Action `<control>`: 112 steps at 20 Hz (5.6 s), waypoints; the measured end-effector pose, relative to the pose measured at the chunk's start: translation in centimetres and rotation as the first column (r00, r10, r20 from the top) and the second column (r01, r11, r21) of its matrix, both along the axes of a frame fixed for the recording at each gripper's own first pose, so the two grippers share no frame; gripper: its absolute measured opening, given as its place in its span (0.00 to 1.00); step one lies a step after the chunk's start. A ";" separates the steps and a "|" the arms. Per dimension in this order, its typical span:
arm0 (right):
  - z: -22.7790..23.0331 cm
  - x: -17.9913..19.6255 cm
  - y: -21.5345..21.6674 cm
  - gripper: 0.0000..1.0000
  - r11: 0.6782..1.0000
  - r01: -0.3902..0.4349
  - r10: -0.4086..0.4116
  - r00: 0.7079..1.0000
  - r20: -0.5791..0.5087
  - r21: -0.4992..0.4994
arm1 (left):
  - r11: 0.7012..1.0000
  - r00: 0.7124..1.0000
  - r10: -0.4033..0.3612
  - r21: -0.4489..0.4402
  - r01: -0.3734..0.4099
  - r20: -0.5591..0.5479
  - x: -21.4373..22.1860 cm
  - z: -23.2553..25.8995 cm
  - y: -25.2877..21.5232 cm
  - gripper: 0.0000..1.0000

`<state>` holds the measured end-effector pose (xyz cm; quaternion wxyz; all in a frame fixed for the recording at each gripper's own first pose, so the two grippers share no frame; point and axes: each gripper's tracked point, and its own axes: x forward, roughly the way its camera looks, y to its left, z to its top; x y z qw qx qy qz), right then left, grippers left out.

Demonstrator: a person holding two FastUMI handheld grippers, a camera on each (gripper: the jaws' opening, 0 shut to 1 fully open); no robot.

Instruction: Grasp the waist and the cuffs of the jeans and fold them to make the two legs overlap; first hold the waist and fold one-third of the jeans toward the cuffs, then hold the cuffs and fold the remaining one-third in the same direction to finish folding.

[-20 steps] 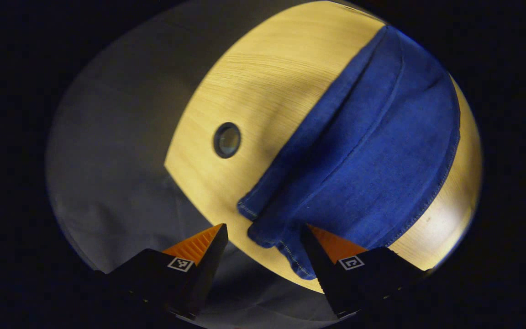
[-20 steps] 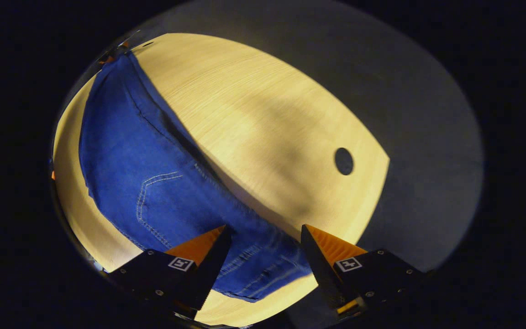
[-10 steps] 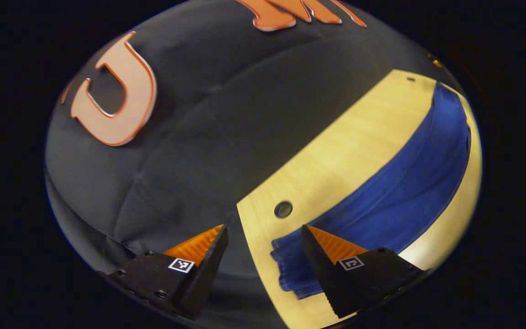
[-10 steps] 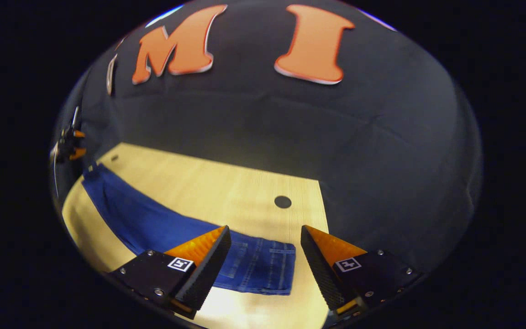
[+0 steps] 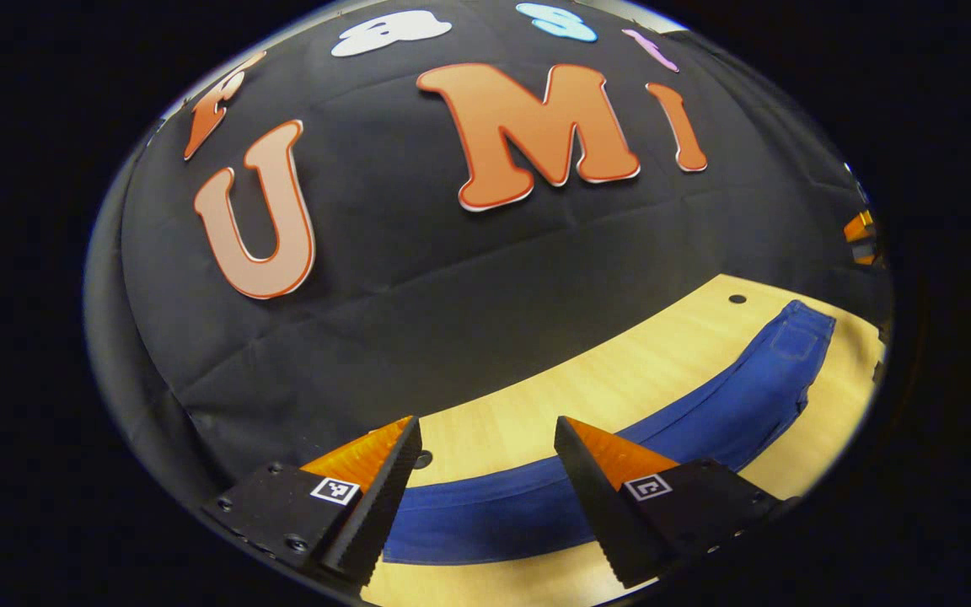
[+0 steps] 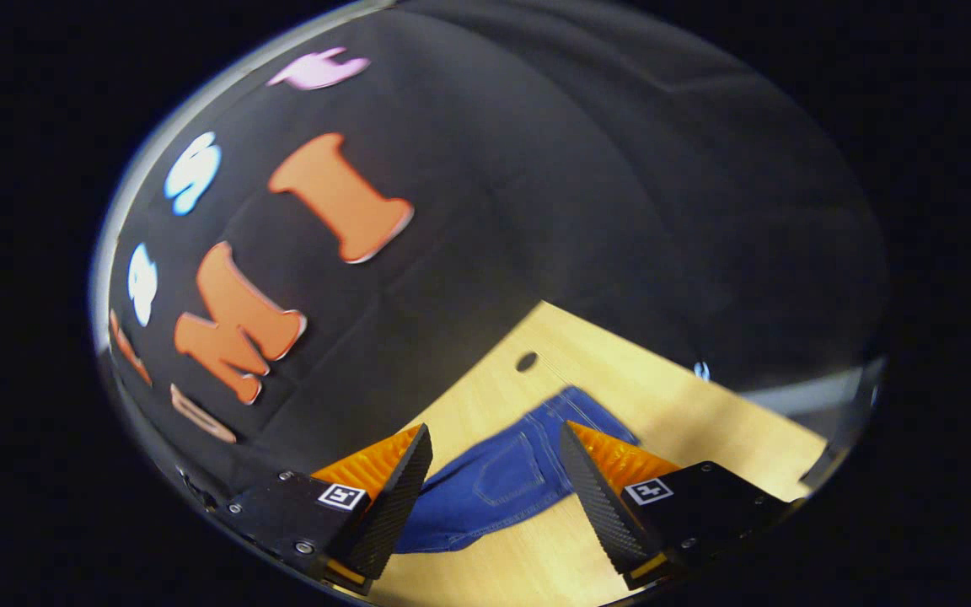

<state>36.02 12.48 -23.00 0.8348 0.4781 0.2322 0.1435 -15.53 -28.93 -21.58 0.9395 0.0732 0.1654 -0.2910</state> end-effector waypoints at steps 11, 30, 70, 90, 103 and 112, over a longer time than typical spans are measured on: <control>-13.9 6.1 5.3 0.96 0.992 0.022 0.017 0.952 -0.305 0.124 | 0.986 0.980 0.126 -0.087 -0.141 -0.157 -5.1 -1.2 0.1 0.98; -11.1 11.1 7.4 0.03 0.992 0.110 -0.121 0.963 -0.240 -0.059 | 0.958 0.936 0.267 -0.047 -0.284 -0.231 -5.1 -4.1 8.8 1.00; 3.1 -10.3 55.4 0.88 0.823 -0.492 0.499 0.865 -0.054 -0.283 | 0.929 0.911 0.260 -0.174 -0.326 -0.320 3.0 -11.2 24.6 0.98; 10.1 -6.2 37.9 0.96 0.812 -0.377 0.451 0.890 0.069 -0.445 | 0.526 0.352 0.189 -0.208 -0.825 -0.917 -0.3 -21.8 29.4 0.98; 9.4 -3.7 35.1 0.96 0.848 -0.362 0.403 0.915 0.026 -0.387 | 0.396 0.342 0.148 -0.261 -0.880 -0.928 6.3 -26.2 24.0 0.97; 8.3 -3.0 32.8 0.96 0.834 -0.322 0.369 0.929 0.021 -0.449 | 0.603 0.440 0.266 -0.208 -0.770 -0.858 7.9 -25.2 20.0 0.07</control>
